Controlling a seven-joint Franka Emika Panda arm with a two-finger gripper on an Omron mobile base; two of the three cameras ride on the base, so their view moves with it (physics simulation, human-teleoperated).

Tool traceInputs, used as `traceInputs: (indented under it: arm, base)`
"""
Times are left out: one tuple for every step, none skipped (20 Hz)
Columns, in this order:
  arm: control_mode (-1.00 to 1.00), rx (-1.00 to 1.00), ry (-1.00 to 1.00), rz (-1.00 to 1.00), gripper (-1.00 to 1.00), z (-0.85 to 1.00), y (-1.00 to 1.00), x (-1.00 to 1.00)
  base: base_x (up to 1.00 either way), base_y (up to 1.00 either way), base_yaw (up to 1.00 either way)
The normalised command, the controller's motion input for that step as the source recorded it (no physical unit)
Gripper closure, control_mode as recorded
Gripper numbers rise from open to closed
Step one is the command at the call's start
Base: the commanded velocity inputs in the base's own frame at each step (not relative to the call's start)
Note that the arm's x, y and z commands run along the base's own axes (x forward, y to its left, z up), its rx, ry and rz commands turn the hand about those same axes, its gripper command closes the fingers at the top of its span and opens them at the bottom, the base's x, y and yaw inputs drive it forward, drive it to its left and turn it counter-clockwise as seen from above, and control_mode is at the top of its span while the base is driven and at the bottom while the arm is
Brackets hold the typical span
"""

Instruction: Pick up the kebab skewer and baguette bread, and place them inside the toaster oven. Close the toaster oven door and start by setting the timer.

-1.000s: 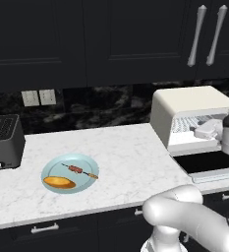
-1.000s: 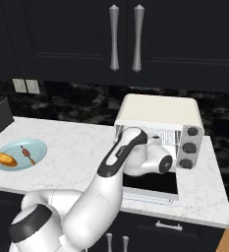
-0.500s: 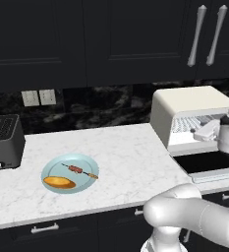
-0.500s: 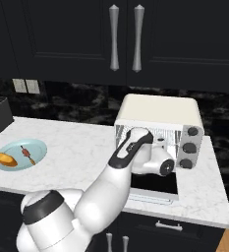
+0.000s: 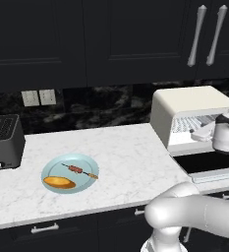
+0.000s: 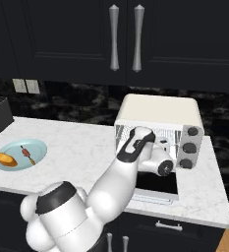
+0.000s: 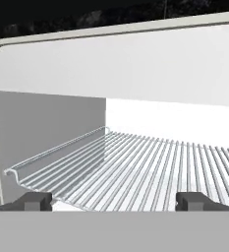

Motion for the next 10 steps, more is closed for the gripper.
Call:
traceInputs:
  arm:
    - [-1.0, 0.0, 0.0, -0.06, -1.0, -0.08, 0.0, 0.49]
    - [-1.0, 0.0, 0.0, -0.05, -1.0, -0.04, 0.0, 0.46]
    - [-1.0, 0.0, 0.0, -0.04, -1.0, -0.01, -0.01, 0.44]
    - [-1.0, 0.0, 0.0, -0.02, -1.0, -0.05, -0.09, 0.34]
    - [-1.0, 0.01, 0.0, -0.01, -1.0, -0.09, -0.14, 0.29]
    - [-1.0, 0.02, 0.0, -0.01, -1.0, -0.16, -0.19, 0.28]
    - [-1.0, 0.01, 0.0, 0.0, -1.0, -0.18, -0.2, 0.23]
    - [-1.0, 0.0, 0.0, 0.0, -1.0, -0.2, -0.26, 0.18]
    - [-1.0, 0.0, 0.0, 0.0, -1.0, -0.24, -0.25, 0.23]
    - [-1.0, 0.0, 0.0, 0.0, -1.0, -0.28, -0.16, 0.24]
  base:
    - [0.0, 0.0, 0.0]
    - [0.0, 0.0, 0.0]
    - [0.0, 0.0, 0.0]
    - [0.0, 0.0, 0.0]
    - [0.0, 0.0, 0.0]
    - [0.0, 0.0, 0.0]
    - [0.0, 0.0, 0.0]
    - [0.0, 0.0, 0.0]
    - [0.0, 0.0, 0.0]
    - [0.0, 0.0, 0.0]
